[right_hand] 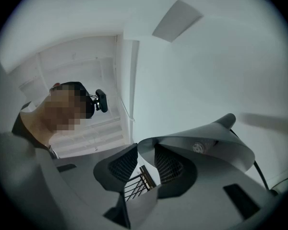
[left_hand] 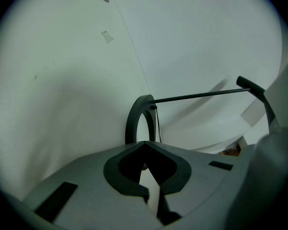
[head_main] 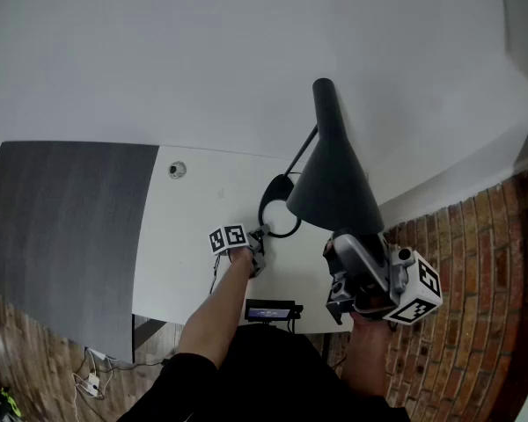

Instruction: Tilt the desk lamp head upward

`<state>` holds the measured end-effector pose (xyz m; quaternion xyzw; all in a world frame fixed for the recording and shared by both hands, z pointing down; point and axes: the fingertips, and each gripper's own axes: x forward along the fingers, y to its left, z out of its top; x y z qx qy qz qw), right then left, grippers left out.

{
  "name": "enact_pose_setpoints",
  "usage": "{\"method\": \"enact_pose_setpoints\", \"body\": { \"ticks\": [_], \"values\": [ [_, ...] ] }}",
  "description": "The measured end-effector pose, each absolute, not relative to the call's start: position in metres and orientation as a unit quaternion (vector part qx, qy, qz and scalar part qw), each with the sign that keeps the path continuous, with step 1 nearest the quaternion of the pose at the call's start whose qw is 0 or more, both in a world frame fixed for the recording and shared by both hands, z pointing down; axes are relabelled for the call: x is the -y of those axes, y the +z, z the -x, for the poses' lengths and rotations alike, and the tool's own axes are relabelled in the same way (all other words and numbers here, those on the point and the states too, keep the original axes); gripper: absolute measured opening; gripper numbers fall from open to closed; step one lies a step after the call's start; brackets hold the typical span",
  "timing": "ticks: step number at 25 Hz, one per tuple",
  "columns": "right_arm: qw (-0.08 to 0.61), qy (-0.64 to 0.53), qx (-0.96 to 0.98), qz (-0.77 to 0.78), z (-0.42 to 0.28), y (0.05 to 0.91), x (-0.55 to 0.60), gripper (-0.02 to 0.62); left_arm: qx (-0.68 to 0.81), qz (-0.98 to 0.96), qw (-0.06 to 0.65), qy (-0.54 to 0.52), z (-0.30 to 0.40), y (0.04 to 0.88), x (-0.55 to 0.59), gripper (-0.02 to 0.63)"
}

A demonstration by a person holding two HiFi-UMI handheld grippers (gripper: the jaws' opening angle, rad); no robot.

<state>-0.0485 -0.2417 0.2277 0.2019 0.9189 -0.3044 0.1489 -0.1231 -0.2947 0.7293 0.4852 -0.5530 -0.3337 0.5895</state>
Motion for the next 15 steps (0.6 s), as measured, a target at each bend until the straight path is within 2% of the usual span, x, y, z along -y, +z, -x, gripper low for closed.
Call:
{"method": "enact_pose_setpoints", "body": {
  "ticks": [15],
  "values": [
    [0.155,-0.301,-0.919,-0.205,0.05,0.213,0.247,0.115,0.552,-0.485,0.591,-0.333,0.121,0.729,0.295,0.011]
  ]
}}
